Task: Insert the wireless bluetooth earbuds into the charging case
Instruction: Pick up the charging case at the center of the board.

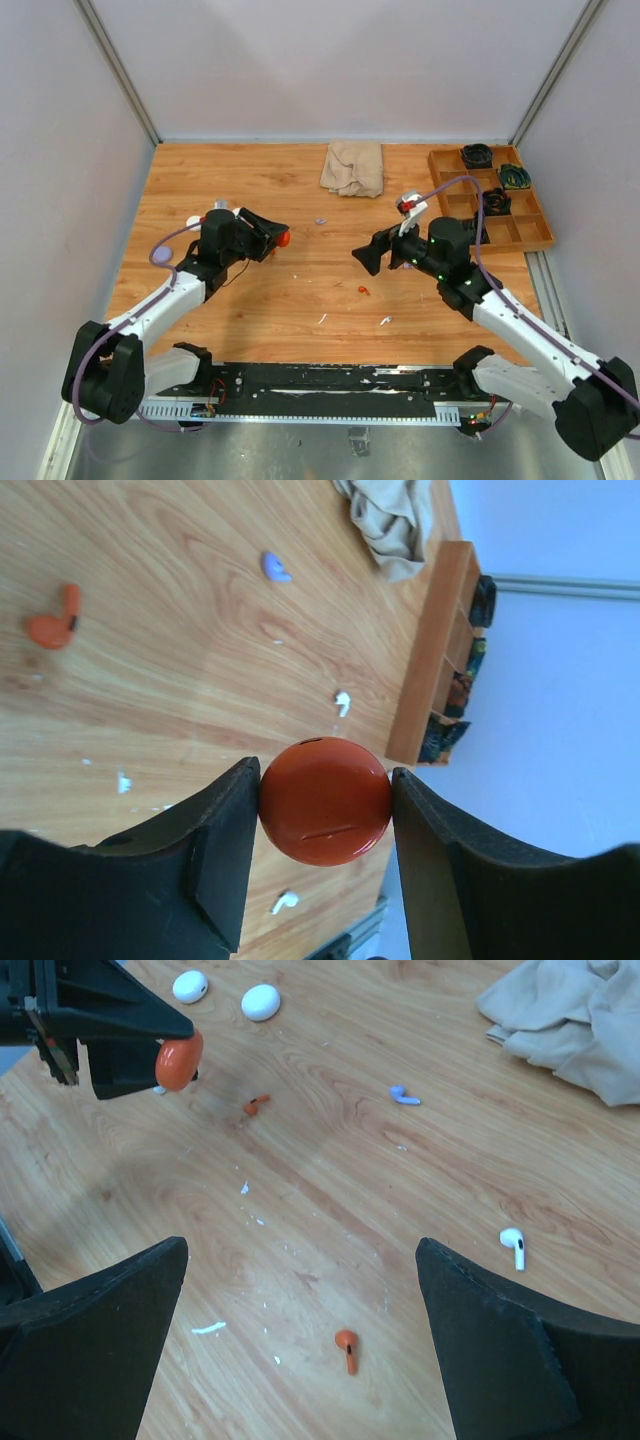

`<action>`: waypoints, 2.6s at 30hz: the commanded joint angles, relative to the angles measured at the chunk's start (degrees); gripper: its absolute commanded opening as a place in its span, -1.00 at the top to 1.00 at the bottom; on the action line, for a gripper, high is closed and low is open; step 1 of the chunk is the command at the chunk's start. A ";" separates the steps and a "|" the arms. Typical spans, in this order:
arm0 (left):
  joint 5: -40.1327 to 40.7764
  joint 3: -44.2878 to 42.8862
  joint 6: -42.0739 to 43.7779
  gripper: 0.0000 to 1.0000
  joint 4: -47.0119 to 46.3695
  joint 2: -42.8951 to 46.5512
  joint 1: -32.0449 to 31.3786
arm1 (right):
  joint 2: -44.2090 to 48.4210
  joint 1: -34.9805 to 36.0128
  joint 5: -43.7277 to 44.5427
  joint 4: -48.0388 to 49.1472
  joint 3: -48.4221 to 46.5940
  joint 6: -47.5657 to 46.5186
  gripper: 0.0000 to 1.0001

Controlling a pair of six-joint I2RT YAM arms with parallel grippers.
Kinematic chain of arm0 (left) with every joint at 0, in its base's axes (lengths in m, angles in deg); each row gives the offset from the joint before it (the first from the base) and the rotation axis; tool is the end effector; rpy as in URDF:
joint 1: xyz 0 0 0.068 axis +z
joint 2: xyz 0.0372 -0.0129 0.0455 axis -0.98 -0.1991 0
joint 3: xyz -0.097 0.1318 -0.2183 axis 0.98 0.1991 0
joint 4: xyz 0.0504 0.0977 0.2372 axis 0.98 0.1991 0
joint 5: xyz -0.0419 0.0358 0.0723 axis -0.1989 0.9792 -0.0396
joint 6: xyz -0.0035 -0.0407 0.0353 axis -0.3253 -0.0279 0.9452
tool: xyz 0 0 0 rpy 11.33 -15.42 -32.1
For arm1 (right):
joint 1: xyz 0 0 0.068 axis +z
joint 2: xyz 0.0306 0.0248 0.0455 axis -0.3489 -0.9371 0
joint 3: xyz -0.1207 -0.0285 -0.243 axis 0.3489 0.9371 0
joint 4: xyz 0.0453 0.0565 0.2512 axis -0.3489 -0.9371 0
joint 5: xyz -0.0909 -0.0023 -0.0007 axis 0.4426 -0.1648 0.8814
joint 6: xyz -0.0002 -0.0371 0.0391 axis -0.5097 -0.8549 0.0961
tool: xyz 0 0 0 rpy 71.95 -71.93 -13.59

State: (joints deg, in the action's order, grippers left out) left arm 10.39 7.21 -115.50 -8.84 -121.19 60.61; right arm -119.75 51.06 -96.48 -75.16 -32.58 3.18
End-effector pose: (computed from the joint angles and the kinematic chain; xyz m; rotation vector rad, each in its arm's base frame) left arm 0.2328 -0.0808 0.2233 -0.8471 2.0547 -1.0424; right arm 0.1822 0.1208 0.2936 -0.5052 1.7501 0.8339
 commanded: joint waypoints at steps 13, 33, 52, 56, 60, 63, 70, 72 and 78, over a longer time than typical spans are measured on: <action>8.23 -0.61 -11.16 0.10 -10.44 -2.85 -12.23 | -18.55 16.23 14.78 32.42 -0.09 1.58 -0.87; 12.57 -0.75 -15.84 0.12 -12.03 -3.41 -17.80 | -28.88 22.61 24.12 40.26 -3.30 -5.22 -0.19; 16.69 0.64 -13.65 -0.07 -13.96 -0.86 -19.77 | -28.92 22.72 26.20 38.79 -3.90 -1.78 0.57; 16.23 0.80 -11.71 -0.31 -15.27 -0.84 -19.88 | -28.09 22.44 24.20 37.18 -4.42 -2.14 0.92; 15.60 2.70 -9.34 -0.59 -18.91 -0.66 -19.88 | -26.37 21.56 20.77 34.50 -5.05 -3.37 0.99; 15.41 4.16 -4.34 -0.68 -20.91 0.26 -19.88 | -24.00 20.07 17.46 31.01 -5.35 -5.08 0.98; 14.73 5.98 19.06 -0.72 -23.32 4.48 -19.87 | -17.53 14.59 6.13 14.25 -10.11 -11.89 0.99; 13.58 6.85 24.91 -0.72 -24.35 5.78 -19.88 | -15.88 13.20 3.74 7.62 -12.48 -14.99 0.99; 5.19 9.50 40.71 -0.72 -30.16 8.29 -19.88 | -13.49 10.68 -1.58 -10.65 -20.56 -23.42 0.99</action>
State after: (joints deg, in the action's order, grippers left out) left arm 21.76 15.67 -89.88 -33.67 -114.39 41.20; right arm -134.97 63.03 -92.28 -70.81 -47.70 -12.08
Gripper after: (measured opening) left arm 0.857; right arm 0.260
